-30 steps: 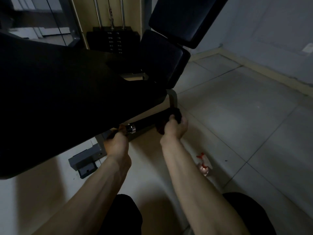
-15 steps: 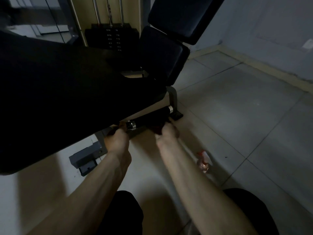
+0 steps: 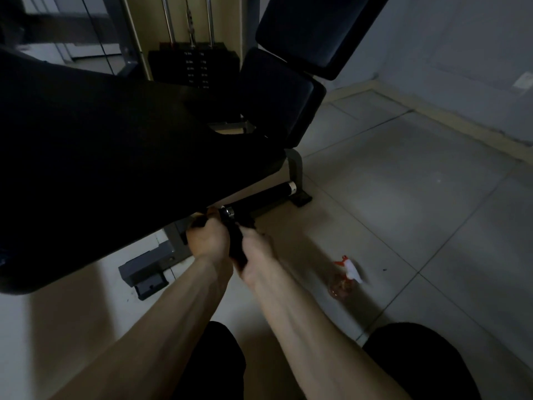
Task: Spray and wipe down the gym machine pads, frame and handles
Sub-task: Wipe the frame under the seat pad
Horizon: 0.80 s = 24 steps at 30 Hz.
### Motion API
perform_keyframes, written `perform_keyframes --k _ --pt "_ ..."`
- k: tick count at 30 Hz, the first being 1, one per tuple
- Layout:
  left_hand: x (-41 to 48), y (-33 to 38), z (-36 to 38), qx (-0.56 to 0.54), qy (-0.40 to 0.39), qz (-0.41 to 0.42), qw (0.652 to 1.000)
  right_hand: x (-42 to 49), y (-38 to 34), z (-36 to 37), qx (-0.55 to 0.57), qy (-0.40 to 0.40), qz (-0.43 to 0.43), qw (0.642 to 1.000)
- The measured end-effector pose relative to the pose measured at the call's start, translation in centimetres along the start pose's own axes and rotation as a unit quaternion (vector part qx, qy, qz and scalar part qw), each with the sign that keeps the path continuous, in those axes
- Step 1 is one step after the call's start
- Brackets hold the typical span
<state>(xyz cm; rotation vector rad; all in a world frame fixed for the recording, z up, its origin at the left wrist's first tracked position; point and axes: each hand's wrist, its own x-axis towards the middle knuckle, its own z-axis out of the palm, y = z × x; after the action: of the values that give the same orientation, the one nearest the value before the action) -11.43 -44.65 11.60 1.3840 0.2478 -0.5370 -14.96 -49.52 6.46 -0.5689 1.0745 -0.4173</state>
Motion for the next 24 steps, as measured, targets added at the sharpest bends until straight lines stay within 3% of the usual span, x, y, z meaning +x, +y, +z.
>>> perform_keyframes --k 3,7,12,17,18,21,24 --pt "-0.1 0.1 0.1 -0.006 0.009 -0.001 1.000 0.9 -2.0 -1.8 0.002 0.086 -0.103 0.991" --pt "-0.4 0.1 -0.1 0.007 -0.003 0.009 1.000 0.4 -8.7 -4.0 0.070 0.189 -0.282 0.938" --pt "-0.4 0.0 -0.5 0.005 -0.023 0.013 1.000 0.5 -6.7 -1.3 -0.035 0.127 -0.290 0.948" --pt "-0.2 0.3 -0.2 0.006 -0.014 -0.005 1.000 -4.7 -0.2 0.8 -0.176 -0.055 -0.264 0.947" --pt "-0.1 0.4 -0.2 0.004 -0.012 -0.007 1.000 -4.6 -0.7 0.7 -0.185 -0.060 -0.263 0.945" --pt "0.1 0.4 -0.2 -0.013 -0.006 -0.012 1.000 -1.8 -6.6 -0.9 -0.167 0.063 -0.326 0.928" --pt "0.0 0.1 -0.2 -0.013 -0.009 0.008 1.000 0.9 -12.5 -2.9 -0.275 0.180 -0.354 0.876"
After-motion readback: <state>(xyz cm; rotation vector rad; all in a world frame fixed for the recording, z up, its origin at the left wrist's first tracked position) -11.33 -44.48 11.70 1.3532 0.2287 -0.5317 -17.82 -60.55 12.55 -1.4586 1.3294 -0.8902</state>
